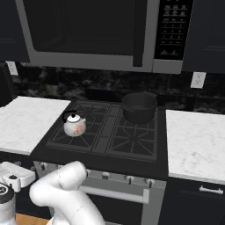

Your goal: Pick the kettle from the counter and place it on a stove burner. Then turn the burner on.

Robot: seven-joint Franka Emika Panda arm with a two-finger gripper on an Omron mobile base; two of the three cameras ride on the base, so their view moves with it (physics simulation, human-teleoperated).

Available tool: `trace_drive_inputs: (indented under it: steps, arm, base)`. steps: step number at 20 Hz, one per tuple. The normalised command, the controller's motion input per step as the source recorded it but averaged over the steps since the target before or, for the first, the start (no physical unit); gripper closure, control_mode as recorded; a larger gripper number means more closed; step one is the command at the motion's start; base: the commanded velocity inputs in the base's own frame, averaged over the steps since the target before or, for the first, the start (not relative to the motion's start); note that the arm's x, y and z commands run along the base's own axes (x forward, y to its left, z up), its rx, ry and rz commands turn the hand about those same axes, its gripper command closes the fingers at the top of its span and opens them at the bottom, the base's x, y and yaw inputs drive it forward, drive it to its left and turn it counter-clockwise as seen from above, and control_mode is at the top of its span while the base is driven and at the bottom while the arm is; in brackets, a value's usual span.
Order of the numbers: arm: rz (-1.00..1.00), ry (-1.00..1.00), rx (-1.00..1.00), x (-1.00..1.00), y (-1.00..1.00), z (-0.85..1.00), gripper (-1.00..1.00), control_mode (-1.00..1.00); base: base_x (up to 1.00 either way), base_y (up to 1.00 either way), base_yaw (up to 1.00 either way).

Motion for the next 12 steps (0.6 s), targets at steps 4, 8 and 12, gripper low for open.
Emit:
trace_drive_inputs:
  steps: [4,8,12]
  arm:
    - [0.04,-0.07,0.02,0.09,0.01,-0.46,-1.0,-1.0]
    - [0.09,-0.03,0.0,0.09,0.16,-0.45,-1.0,-1.0]
    - [0.06,-0.05,0.0,0.19,0.16,-0.28,-1.0,-1.0]
  base:
    - [0.0,0.0,0.0]
    - [0.0,0.0,0.0]
    - [0.0,0.0,0.0]
